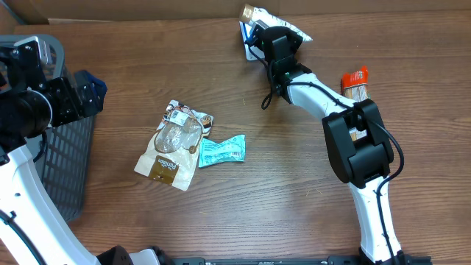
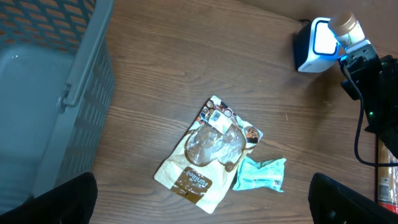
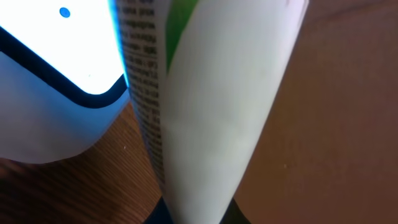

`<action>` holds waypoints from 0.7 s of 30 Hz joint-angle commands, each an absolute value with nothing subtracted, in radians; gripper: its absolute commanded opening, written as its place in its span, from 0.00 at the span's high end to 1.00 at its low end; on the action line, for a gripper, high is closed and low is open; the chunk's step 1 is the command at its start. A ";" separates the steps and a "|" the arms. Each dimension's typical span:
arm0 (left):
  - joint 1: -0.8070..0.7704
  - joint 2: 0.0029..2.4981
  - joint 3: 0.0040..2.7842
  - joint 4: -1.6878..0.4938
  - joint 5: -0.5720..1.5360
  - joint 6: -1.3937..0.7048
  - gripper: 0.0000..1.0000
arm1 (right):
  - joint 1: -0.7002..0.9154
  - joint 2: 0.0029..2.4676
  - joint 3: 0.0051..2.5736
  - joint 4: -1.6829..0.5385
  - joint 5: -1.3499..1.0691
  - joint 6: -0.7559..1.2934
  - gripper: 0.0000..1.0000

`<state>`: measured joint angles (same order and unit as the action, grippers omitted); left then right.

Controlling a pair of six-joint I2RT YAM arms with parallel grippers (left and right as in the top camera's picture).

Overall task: Scan the item barcode
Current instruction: 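Lift the Pantene tube and hold it at the white scanner, then carry the Pantene tube right and place it beside the pasta pack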

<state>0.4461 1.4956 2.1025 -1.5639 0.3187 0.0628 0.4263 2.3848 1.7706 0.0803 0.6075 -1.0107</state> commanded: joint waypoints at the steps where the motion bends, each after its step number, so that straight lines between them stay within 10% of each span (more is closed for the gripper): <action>1: 0.449 1.499 2.103 -1.563 0.329 0.083 0.00 | 0.440 2.366 1.789 0.103 0.651 -0.996 0.96; 9: 0.448 1.499 2.103 -1.563 0.329 0.083 0.00 | 0.479 2.228 1.789 -0.020 0.740 -0.831 0.96; 21: 0.448 1.499 2.103 -1.563 0.330 0.083 0.00 | 0.430 1.875 1.789 -1.059 0.120 -0.069 0.96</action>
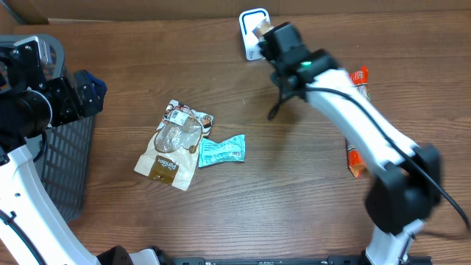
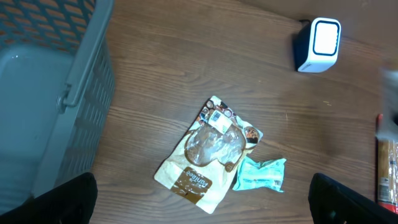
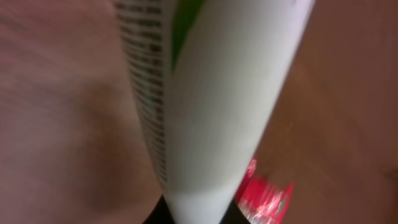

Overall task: Scan the item barcode
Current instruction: 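Carry the Pantene tube right and place it beside the pasta pack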

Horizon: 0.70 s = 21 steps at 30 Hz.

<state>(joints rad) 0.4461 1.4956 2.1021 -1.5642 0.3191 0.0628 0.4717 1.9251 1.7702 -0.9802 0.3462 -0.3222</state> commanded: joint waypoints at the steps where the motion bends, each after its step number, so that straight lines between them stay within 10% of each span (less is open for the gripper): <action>1: 0.448 1.499 2.103 -1.563 0.330 0.083 0.00 | 0.417 1.875 1.787 -1.124 0.091 -0.030 0.96; 21: 0.448 1.499 2.103 -1.563 0.330 0.083 0.01 | 0.163 1.880 1.291 -0.991 0.215 0.009 0.96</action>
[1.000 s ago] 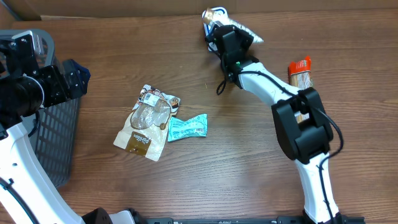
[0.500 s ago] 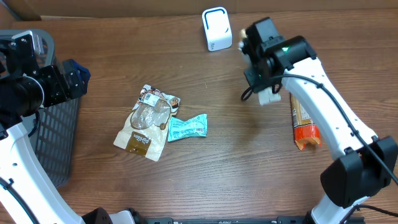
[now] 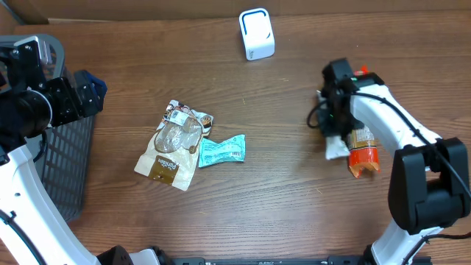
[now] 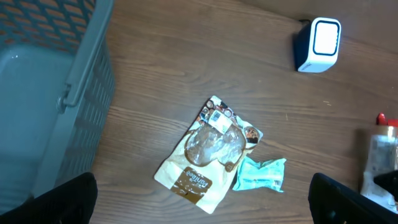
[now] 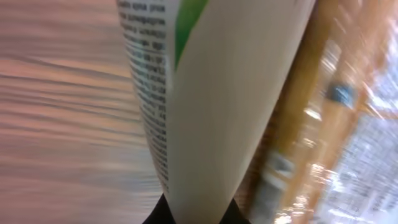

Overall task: Scan the item barcode
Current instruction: 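Carry the Pantene tube right and place it beside the pasta pack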

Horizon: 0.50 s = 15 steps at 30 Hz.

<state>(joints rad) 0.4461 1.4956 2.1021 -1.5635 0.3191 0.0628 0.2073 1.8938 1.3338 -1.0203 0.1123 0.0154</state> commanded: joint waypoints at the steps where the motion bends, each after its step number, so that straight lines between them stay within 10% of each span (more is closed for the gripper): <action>1: 0.448 1.499 2.103 -1.563 0.329 0.083 0.01 | 0.148 1.880 1.276 -0.979 0.224 -0.006 0.96; 15: 0.448 1.499 2.103 -1.563 0.330 0.083 0.00 | -0.072 1.882 1.229 -0.887 0.262 -0.030 0.89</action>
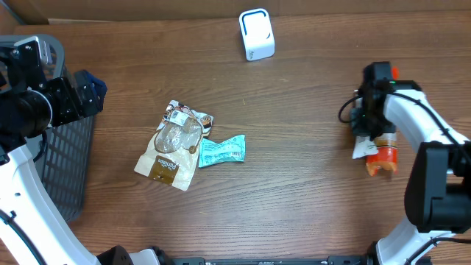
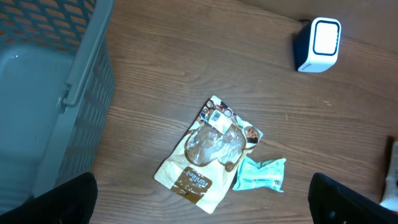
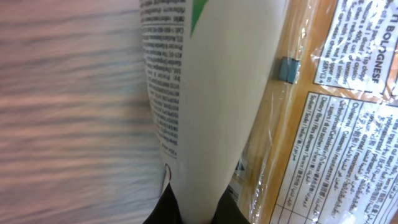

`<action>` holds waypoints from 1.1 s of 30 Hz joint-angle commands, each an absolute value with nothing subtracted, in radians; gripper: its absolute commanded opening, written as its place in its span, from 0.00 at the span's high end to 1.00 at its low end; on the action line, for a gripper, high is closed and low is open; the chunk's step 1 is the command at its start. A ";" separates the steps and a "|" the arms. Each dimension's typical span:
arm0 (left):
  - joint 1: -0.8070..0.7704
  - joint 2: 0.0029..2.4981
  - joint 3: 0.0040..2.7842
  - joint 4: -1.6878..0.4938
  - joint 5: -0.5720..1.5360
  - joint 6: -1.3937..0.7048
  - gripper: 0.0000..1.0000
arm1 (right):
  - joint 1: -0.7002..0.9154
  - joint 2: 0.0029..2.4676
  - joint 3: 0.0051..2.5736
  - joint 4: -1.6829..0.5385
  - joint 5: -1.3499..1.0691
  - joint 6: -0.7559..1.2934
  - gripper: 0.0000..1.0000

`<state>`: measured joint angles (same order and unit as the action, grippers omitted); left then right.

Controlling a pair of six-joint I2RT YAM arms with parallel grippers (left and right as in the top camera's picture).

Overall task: Scan the item barcode
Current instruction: 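Carry the Pantene tube right and place it beside the pasta pack, then reach the right gripper to the mint-green wipes packet and grasp it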

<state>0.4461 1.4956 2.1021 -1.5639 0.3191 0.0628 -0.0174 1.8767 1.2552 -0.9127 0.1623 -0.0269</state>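
The white barcode scanner (image 1: pixel 257 34) stands at the table's far middle; its lit face (image 2: pixel 324 38) shows in the left wrist view. My right gripper (image 1: pixel 370 112) is at the right side, shut on a white packet with green print (image 3: pixel 211 93), far from the scanner. The packet's lower end (image 1: pixel 361 149) hangs against a long spaghetti pack (image 1: pixel 383 156); the pack's label (image 3: pixel 339 124) fills the right of the wrist view. Dark fingertips (image 3: pixel 171 208) clamp the packet's base. My left gripper (image 2: pixel 202 205) hangs open, high above the table's left part.
A brown-and-white pouch (image 1: pixel 173 143) and a teal packet (image 1: pixel 221 151) lie left of centre. A grey mesh basket (image 1: pixel 62 173) stands at the left edge, beside the left arm. A cardboard wall runs along the far edge.
My right gripper, still holding the white packet, has shifted further right, onto the spaghetti pack. The pack's orange end also lies a little further right. The left arm has not moved.
First my right gripper held the white packet against the scanner's lit face. Then the packet was off the scanner, just beside it. After that it was at the right-middle of the table by the spaghetti pack, and now further right on it.
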 commanded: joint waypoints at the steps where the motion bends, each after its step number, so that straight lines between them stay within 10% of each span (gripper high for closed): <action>1: 0.448 1.499 2.103 -1.563 0.329 0.083 0.00 | -0.080 1.882 1.229 -0.883 0.261 -0.030 0.84; 9: 0.448 1.499 2.103 -1.563 0.329 0.083 0.00 | -0.071 1.881 1.283 -0.912 0.127 -0.030 0.00; 19: 0.448 1.499 2.103 -1.563 0.330 0.083 0.01 | -0.037 1.881 1.615 -1.187 -0.318 0.150 0.00; 33: 0.448 1.499 2.103 -1.563 0.330 0.083 0.01 | 0.415 1.892 1.396 -0.812 -0.600 0.392 0.02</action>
